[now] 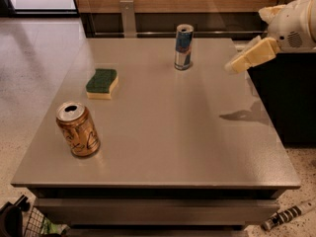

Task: Move redbull can near orange can

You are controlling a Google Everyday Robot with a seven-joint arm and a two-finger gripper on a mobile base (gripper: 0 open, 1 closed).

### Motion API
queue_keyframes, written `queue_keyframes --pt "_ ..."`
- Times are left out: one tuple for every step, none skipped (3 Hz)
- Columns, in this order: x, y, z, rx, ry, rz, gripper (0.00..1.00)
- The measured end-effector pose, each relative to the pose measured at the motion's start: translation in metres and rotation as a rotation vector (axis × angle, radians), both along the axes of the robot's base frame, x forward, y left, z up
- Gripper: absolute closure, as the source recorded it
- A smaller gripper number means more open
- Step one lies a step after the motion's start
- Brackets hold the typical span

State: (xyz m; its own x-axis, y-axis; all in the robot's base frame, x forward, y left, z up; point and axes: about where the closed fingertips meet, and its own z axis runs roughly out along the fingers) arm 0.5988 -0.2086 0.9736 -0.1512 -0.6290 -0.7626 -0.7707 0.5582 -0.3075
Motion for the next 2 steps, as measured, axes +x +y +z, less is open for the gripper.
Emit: queue_keyframes --pt "0.031 0.016 -0.016 0.181 -0.021 0.007 0.0" --pt "0.046 0.032 -0.027 0.33 -0.029 0.018 0.0"
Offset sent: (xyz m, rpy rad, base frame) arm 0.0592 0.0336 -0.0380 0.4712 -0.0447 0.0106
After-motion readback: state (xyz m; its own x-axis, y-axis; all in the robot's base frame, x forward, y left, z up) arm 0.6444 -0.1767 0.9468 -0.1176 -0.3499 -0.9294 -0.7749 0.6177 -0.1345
